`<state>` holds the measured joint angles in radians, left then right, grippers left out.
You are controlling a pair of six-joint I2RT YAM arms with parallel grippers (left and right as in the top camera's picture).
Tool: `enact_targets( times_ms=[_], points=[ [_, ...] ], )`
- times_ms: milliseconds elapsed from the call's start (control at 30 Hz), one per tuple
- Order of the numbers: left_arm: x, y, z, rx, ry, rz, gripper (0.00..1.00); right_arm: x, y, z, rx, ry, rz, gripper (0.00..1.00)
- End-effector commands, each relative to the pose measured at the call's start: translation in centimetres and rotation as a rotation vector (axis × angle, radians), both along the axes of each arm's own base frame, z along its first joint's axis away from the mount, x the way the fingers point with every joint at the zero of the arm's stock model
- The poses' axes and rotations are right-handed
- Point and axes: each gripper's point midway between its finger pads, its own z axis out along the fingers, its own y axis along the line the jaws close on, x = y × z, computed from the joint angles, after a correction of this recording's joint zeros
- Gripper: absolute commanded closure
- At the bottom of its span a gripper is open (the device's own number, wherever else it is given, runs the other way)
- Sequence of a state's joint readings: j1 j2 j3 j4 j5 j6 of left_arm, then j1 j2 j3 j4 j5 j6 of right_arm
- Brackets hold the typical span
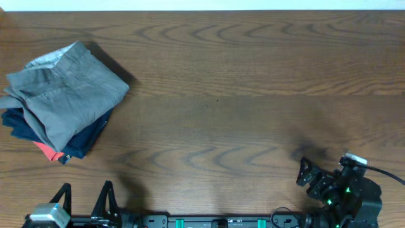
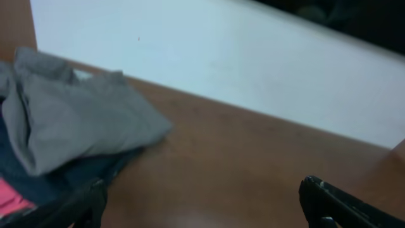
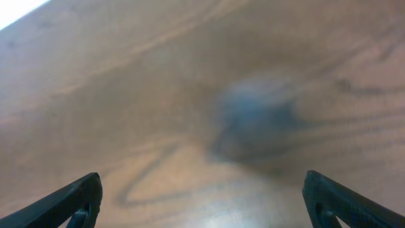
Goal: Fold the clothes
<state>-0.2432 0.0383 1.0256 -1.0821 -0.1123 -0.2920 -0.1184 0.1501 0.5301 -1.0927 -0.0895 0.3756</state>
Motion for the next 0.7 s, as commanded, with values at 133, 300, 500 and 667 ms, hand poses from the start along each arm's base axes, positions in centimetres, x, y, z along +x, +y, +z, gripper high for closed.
enact_targets(
  times_ms=[133, 300, 500, 667],
  points=[
    [-0.6, 0.3, -2.7, 0.028, 0.119, 0.009, 0.02, -0.1, -0.1, -0.1, 0.003, 0.002, -0.01, 0.01],
    [-1.4, 0.5, -4.8, 0.047, 0.21, 0.011, 0.02, -0.1, -0.1, -0.1, 0.004, 0.002, -0.01, 0.01],
    [-1.4, 0.5, -4.8, 0.047, 0.21, 0.011, 0.02, -0.1, -0.3, 0.1, -0.006, -0.011, -0.019, 0.01],
    [-1.4, 0.5, -4.8, 0.047, 0.21, 0.011, 0.02, 1.6, 0.0, 1.4, -0.064, -0.1, 0.05, 0.01]
  ],
)
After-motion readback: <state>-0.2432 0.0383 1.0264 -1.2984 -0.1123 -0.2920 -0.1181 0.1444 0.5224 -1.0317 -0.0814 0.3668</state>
